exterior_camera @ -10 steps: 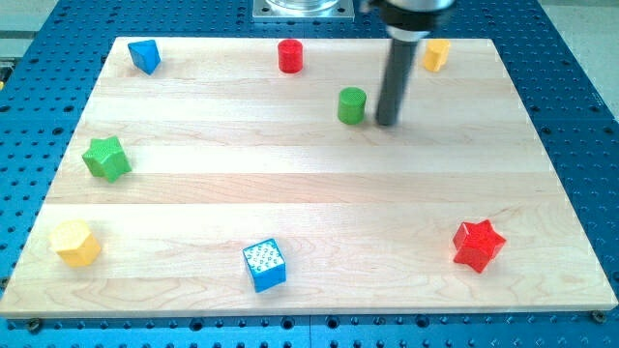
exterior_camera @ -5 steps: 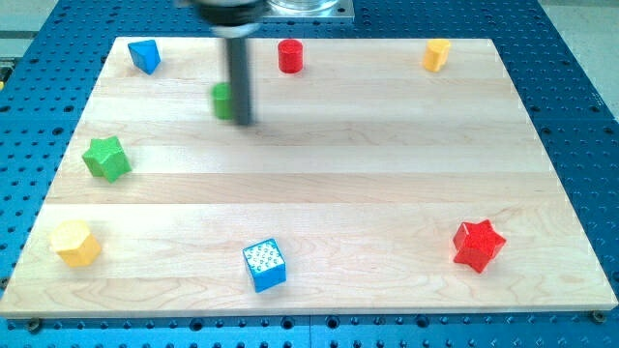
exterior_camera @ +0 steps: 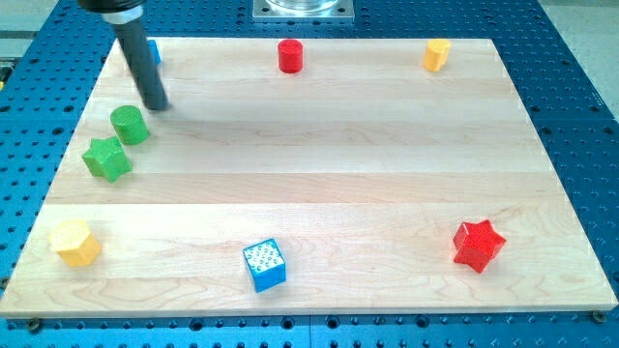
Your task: Move the green circle into the green star
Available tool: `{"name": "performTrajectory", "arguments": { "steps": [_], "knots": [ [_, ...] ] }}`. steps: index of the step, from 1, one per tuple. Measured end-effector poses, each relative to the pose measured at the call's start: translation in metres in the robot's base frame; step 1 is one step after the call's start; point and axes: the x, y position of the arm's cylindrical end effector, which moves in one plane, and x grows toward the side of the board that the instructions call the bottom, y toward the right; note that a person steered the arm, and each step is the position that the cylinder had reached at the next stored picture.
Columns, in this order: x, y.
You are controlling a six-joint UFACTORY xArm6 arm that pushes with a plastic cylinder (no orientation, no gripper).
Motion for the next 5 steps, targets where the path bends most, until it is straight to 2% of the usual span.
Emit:
{"name": "performTrajectory", "arguments": {
  "steps": [1, 2, 3, 4, 5],
  "knots": [
    [0.039, -0.036],
    [0.056, -0.053],
    [0.094, -0.044],
    [0.126, -0.030],
    [0.142, 0.045]
  ]
}}
